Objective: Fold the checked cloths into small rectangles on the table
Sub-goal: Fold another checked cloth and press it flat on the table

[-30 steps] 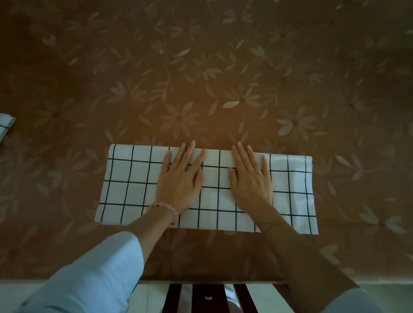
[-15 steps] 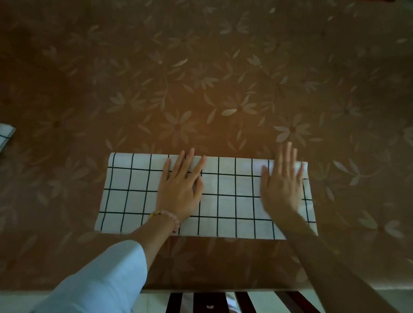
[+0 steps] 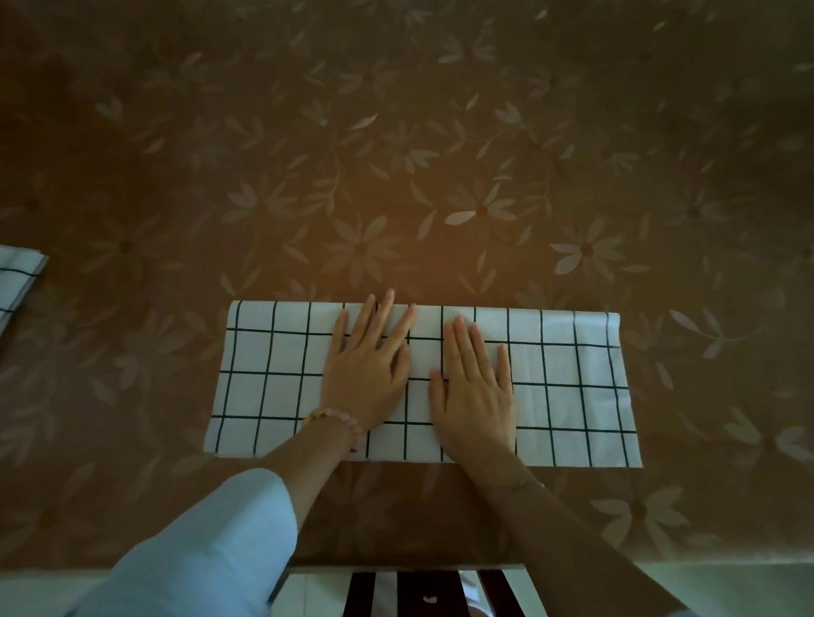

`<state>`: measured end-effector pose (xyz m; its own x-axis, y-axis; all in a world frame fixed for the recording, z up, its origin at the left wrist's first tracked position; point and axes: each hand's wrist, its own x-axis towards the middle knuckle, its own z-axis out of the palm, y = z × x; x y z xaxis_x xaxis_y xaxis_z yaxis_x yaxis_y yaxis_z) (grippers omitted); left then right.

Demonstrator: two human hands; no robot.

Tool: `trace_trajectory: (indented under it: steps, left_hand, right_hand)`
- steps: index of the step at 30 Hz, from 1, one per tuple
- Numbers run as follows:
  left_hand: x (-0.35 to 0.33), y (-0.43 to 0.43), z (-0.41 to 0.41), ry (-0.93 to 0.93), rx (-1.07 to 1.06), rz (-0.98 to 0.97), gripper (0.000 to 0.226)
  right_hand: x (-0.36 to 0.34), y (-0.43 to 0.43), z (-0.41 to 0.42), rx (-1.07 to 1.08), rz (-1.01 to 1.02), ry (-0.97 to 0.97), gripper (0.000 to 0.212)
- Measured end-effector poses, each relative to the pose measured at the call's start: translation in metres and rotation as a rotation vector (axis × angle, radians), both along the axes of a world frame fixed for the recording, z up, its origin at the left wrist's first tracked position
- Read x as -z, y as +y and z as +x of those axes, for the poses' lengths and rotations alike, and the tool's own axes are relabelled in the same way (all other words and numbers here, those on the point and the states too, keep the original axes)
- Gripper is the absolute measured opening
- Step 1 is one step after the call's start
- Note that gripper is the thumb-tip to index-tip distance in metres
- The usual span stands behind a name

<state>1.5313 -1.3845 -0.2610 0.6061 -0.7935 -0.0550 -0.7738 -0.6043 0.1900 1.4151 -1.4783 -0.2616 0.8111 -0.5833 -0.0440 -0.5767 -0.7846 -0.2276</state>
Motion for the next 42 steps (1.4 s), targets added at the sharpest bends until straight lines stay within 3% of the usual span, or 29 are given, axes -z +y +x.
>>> trace_trajectory:
  steps: [13,23,28,31,35,38,42]
  left_hand:
    - [-0.006,0.083,0.1,-0.014,-0.049,0.169,0.063]
    - [-0.014,0.1,0.109,-0.041,-0.128,0.247,0.06]
    - [-0.032,0.095,0.086,-0.064,-0.114,0.071,0.053]
    - [-0.05,0.087,0.057,0.073,0.093,-0.054,0.037]
    - [-0.056,0.081,0.013,0.203,0.235,-0.039,0.04]
    - [-0.053,0.077,0.0,0.231,0.183,-0.083,0.039]
    - [-0.058,0.066,0.011,0.167,0.056,-0.085,0.037]
  right_hand:
    - [0.002,-0.001,-0.001,-0.007,-0.033,-0.008,0.059]
    - [0.003,-0.001,-0.002,-0.008,-0.014,-0.006,0.058]
    - [0.002,-0.001,-0.002,-0.005,-0.015,0.0,0.059]
    - [0.0,-0.001,-0.002,-0.01,0.007,0.023,0.059]
    - [-0.012,-0.004,-0.001,-0.038,0.119,0.02,0.061]
    - [-0.029,-0.008,-0.006,-0.048,0.257,-0.029,0.055]
    - [-0.047,0.009,-0.031,-0.005,0.228,-0.223,0.046]
